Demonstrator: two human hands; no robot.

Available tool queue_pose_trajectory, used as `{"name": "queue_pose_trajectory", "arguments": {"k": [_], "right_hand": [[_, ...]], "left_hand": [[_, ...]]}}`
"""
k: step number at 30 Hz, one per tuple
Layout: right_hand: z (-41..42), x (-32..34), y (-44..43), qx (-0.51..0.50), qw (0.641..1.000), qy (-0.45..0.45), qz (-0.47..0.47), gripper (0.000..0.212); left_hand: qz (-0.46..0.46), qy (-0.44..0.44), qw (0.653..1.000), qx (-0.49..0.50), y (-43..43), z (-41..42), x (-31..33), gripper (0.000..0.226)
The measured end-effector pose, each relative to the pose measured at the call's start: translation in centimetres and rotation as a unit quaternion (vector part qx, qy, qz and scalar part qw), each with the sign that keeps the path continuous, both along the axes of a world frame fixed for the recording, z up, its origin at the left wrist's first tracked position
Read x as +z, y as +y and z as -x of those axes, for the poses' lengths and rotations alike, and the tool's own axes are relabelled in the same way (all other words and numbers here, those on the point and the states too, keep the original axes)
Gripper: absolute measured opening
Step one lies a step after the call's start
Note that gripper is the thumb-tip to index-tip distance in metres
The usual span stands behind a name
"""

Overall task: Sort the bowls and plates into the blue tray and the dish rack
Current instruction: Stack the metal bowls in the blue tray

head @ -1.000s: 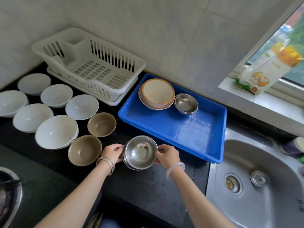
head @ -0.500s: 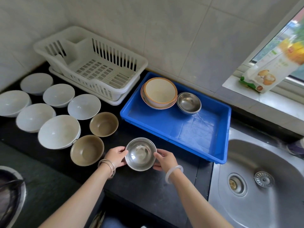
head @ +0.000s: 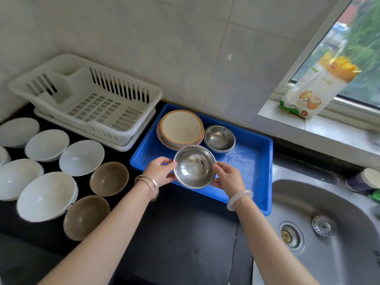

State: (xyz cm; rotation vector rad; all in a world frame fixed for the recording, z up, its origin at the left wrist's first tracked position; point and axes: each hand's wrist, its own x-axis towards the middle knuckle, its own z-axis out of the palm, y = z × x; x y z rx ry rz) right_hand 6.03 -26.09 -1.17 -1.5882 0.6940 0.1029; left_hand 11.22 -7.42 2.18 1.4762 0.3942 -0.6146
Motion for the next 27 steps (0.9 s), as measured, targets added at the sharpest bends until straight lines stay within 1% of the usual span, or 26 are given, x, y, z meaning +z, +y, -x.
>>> {"name": "queue_pose_trajectory", "arguments": {"k": [2,4,6,9,11,12,15,17,19,21,27], "right_hand": [[-1.4,0.7,-2.3,-0.024,1.0,-0.012,0.015,0.018],[-2.8,1.0,-4.7,-0.047,0.998,-0.018,0.024,0.016],[-4.3,0.9,-7.1,-0.072,0.997,-0.014,0.033,0.019],[-6.5,0.4,-10.1,-0.097,0.994,-0.006,0.042,0.023],[-8.0,-0.3,-11.4,-0.1,0.994,0.003,0.046,0.025],[-8.6,-0.6,-11.9,-0.098,0.994,0.009,0.052,0.026],[-10.4,-1.6,-12.7,-0.091,0.993,0.025,0.073,0.025],[-11.3,-2.1,-12.9,-0.086,0.992,0.033,0.084,0.025],[-11.9,-2.6,-12.9,-0.079,0.991,0.04,0.101,0.025],[-12.4,-2.9,-12.9,-0.066,0.988,0.047,0.129,0.024],[-12.4,-4.0,-12.6,-0.03,0.979,0.064,0.193,0.025]], "left_hand": [[0.006,-0.022,1.0,-0.003,-2.9,-1.5,0.3,0.012],[0.022,-0.034,0.999,-0.007,-5.8,-3.0,0.1,0.022],[0.026,-0.038,0.999,-0.009,-8.6,-4.6,-0.1,0.028],[0.014,-0.042,0.999,-0.011,-12.1,-6.8,-1.2,0.03],[-0.03,-0.056,0.998,-0.017,-13.8,-8.0,-2.1,0.032],[-0.068,-0.074,0.995,-0.026,-14.5,-8.4,-2.6,0.032],[-0.197,-0.14,0.968,-0.06,-16.1,-9.1,-3.7,0.032],[-0.242,-0.163,0.954,-0.068,-16.8,-9.3,-4.2,0.034],[-0.274,-0.178,0.942,-0.077,-17.2,-9.4,-4.8,0.03],[-0.286,-0.187,0.936,-0.083,-17.5,-9.4,-5.4,0.027],[-0.322,-0.196,0.922,-0.092,-17.9,-9.3,-6.6,0.032]]}}
